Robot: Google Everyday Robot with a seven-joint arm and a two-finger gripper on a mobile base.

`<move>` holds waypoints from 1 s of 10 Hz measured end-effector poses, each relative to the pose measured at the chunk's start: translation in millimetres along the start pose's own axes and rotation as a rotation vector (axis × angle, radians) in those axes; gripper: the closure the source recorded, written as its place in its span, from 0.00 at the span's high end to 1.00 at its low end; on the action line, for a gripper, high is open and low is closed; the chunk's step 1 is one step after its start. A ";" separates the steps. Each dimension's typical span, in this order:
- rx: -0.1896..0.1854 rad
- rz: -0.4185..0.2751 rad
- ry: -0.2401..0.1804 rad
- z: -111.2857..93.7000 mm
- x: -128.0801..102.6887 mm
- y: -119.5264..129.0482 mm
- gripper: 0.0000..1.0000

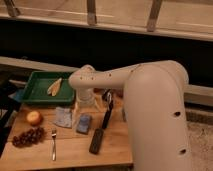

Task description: Place sponge in table surface

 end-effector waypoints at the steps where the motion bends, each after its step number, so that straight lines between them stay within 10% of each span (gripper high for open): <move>1: 0.001 0.002 0.001 0.1 0.3 -1.3 0.80; 10: -0.033 0.001 0.091 49.2 2.5 17.1 0.80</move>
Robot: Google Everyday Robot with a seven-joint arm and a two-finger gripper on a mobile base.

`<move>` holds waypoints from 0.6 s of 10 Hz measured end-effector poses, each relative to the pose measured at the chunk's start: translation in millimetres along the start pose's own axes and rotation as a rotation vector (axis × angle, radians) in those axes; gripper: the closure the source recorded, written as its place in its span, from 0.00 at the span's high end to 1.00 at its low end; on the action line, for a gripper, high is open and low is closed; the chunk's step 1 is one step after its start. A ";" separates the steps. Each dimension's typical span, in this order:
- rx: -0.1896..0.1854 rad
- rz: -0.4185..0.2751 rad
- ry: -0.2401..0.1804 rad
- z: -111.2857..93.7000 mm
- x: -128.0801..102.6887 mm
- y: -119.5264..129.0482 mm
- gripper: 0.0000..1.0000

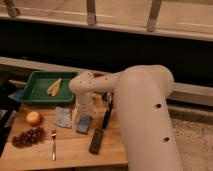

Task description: Place sponge in table surface

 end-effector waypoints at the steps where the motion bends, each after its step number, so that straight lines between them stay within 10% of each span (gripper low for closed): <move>1: -0.008 -0.006 0.010 4.6 0.6 5.3 0.80; 6: -0.012 -0.022 0.042 23.3 2.4 17.5 0.39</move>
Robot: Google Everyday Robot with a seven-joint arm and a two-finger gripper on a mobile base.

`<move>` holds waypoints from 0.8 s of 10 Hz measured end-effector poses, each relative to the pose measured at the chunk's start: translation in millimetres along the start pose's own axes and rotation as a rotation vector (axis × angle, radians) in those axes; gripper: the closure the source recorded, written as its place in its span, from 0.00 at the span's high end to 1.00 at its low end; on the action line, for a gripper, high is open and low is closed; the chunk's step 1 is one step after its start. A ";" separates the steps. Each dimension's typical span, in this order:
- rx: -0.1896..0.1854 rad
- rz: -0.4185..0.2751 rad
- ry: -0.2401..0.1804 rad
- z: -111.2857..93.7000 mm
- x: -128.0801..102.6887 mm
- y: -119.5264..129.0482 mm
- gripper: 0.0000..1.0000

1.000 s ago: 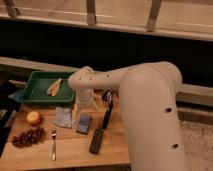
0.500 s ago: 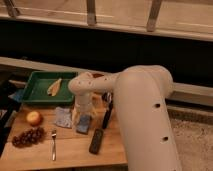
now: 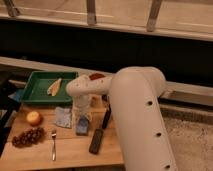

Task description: Place sponge in table surface

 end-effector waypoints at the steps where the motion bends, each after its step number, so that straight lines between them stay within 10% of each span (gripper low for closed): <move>1: 0.004 0.001 0.000 1.1 -0.2 0.3 0.31; 4: 0.026 0.004 -0.040 -19.1 1.8 -3.9 0.02; 8: 0.062 -0.008 -0.159 -88.1 3.9 -7.2 0.00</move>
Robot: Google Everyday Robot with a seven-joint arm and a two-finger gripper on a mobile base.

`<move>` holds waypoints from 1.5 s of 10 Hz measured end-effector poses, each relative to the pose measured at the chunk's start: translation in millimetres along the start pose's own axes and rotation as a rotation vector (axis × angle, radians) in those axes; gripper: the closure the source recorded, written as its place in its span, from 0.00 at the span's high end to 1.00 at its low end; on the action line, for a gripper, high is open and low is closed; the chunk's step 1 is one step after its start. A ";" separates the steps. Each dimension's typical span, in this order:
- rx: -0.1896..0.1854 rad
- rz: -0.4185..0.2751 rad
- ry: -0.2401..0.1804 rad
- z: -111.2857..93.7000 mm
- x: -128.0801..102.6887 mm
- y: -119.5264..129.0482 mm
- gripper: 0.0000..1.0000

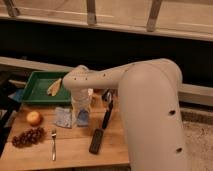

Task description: Place sponge in table surface

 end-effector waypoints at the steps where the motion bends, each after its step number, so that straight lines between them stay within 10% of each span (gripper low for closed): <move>1: 0.006 0.002 -0.029 -14.5 -3.6 -3.9 0.00; 4: 0.002 0.011 -0.046 -19.8 -10.7 -8.7 0.00; 10: -0.081 0.031 0.057 43.5 -13.9 -17.2 0.01; 15: -0.101 0.044 0.135 73.5 -9.9 -15.3 0.48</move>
